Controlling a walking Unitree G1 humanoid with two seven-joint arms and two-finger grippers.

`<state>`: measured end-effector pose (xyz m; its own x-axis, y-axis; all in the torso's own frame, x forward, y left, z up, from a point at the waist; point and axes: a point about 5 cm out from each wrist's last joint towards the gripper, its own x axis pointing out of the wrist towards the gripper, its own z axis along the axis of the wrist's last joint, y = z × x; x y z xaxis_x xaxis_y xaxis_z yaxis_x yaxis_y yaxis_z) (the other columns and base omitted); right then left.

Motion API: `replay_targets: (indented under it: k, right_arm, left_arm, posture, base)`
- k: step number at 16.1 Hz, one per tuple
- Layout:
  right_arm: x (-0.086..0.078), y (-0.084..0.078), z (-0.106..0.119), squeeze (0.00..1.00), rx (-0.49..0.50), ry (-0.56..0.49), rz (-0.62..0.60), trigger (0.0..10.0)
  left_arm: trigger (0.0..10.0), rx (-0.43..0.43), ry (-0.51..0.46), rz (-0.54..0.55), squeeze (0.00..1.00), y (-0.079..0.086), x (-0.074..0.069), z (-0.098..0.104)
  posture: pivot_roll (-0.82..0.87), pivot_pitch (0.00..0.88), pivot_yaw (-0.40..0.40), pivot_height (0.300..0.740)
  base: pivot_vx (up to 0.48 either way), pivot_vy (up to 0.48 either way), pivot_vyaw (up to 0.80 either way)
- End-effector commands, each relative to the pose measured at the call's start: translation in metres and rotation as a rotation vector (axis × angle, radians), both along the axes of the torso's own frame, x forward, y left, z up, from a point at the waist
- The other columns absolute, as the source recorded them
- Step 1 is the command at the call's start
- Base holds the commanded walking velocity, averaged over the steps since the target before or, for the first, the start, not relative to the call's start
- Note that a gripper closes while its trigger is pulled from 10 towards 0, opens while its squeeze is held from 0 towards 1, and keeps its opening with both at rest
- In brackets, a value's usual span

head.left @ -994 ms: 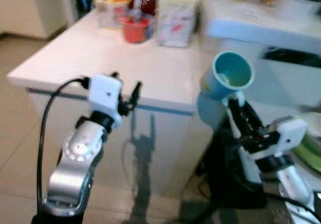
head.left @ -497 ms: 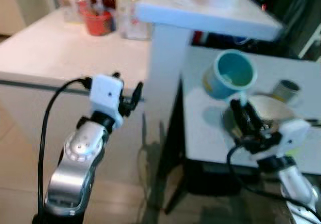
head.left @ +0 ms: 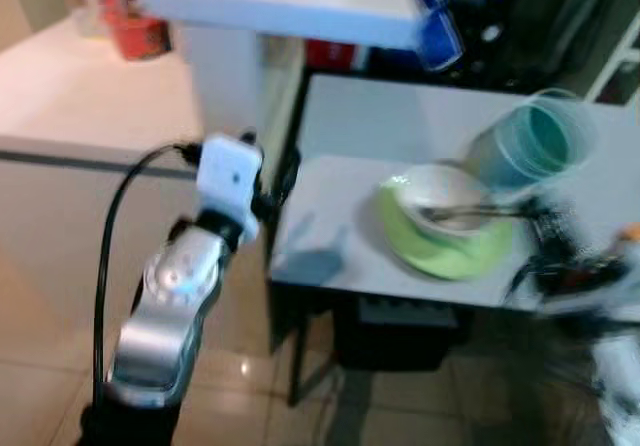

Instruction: Setting the table

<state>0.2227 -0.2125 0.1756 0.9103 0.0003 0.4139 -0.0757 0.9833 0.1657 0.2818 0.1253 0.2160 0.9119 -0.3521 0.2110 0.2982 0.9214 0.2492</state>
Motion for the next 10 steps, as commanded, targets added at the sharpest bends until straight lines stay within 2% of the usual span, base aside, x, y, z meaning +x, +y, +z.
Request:
replay_targets:
  k: [1, 3, 5, 6, 10]
  right_arm:
    - [0.008, 0.0, 0.018, 0.0, 0.014, -0.026, -0.029, 10.0]
    - [0.022, 0.0, 0.024, 0.0, -0.046, 0.045, -0.033, 10.0]
    - [0.03, -0.001, 0.034, 0.0, -0.036, 0.058, -0.047, 10.0]
    - [0.034, -0.001, 0.036, 0.0, -0.062, 0.092, -0.052, 10.0]
    - [0.039, 0.0, 0.027, 0.0, -0.1, 0.236, -0.081, 10.0]
  left_arm:
    - [10.0, 0.006, 0.012, 0.029, 0.0, 0.007, 0.005, -0.002]
    - [10.0, 0.013, 0.012, 0.027, 0.0, 0.006, 0.008, -0.003]
    - [10.0, 0.018, 0.01, 0.024, 0.0, 0.005, 0.009, -0.003]
    - [10.0, 0.022, 0.008, 0.023, 0.0, 0.005, 0.009, -0.003]
    - [10.0, 0.041, 0.009, -0.004, 0.0, 0.001, 0.007, -0.005]
  posture:
    - [-0.02, 0.0, -0.044, 0.74]
    - [-0.03, 0.0, -0.033, 0.74]
    - [-0.03, 0.0, -0.033, 0.74]
    - [-0.03, 0.0, -0.036, 0.74]
    - [-0.03, 0.0, -0.034, 0.74]
  base:
    - [0.0, -0.469, 0.0]
    - [0.0, -0.471, 0.0]
    - [0.0, -0.472, 0.0]
    - [0.0, -0.469, 0.0]
    - [0.0, -0.471, 0.0]
